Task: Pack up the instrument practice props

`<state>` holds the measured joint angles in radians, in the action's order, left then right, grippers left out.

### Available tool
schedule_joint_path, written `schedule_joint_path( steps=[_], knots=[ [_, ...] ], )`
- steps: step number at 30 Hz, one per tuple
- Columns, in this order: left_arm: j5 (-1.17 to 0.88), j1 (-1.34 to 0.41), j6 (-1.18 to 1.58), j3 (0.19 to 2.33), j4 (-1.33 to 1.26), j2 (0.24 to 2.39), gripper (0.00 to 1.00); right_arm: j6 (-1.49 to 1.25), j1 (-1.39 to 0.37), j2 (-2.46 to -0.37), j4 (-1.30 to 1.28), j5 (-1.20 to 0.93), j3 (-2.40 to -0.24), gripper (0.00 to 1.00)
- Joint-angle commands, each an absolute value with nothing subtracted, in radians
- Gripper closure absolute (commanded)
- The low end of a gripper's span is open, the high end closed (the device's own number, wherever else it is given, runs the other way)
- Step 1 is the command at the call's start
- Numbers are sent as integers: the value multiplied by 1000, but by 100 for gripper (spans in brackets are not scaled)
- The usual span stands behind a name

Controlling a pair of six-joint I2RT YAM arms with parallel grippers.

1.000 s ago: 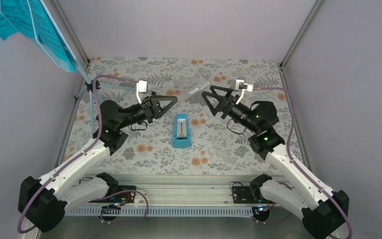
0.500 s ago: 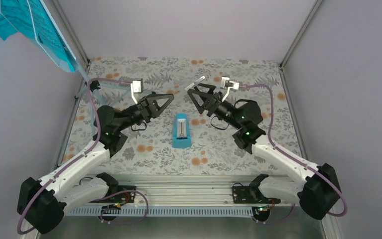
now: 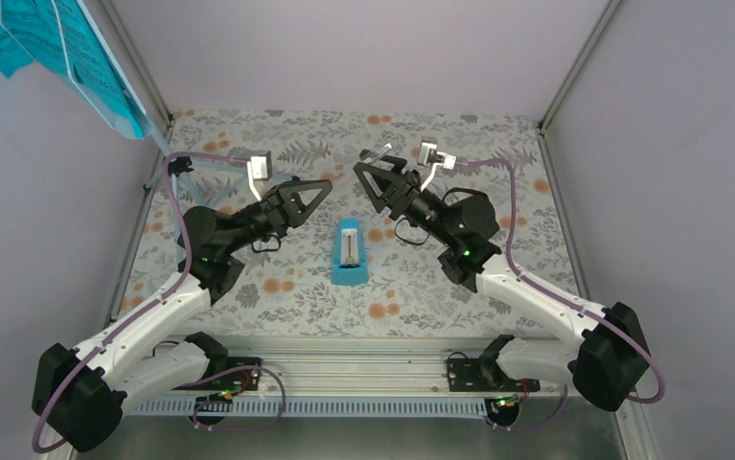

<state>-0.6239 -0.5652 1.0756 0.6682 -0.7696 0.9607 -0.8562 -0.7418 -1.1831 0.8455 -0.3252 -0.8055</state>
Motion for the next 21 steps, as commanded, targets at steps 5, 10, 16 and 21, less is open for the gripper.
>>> schedule_joint_path(
  steps=[5, 10, 16, 21],
  knots=[
    [-607, -565, 1079, 659, -817, 941, 98, -819, -758, -1202, 920, -270, -839, 25],
    [-610, -566, 1083, 660, -825, 944, 98, -811, -765, -1215, 920, -270, -846, 37],
    [-613, -566, 1082, 661, -825, 947, 98, -805, -769, -1223, 922, -270, -848, 47],
    [-615, -566, 1079, 660, -820, 952, 98, -790, -770, -1222, 917, -268, -848, 55]
  ],
)
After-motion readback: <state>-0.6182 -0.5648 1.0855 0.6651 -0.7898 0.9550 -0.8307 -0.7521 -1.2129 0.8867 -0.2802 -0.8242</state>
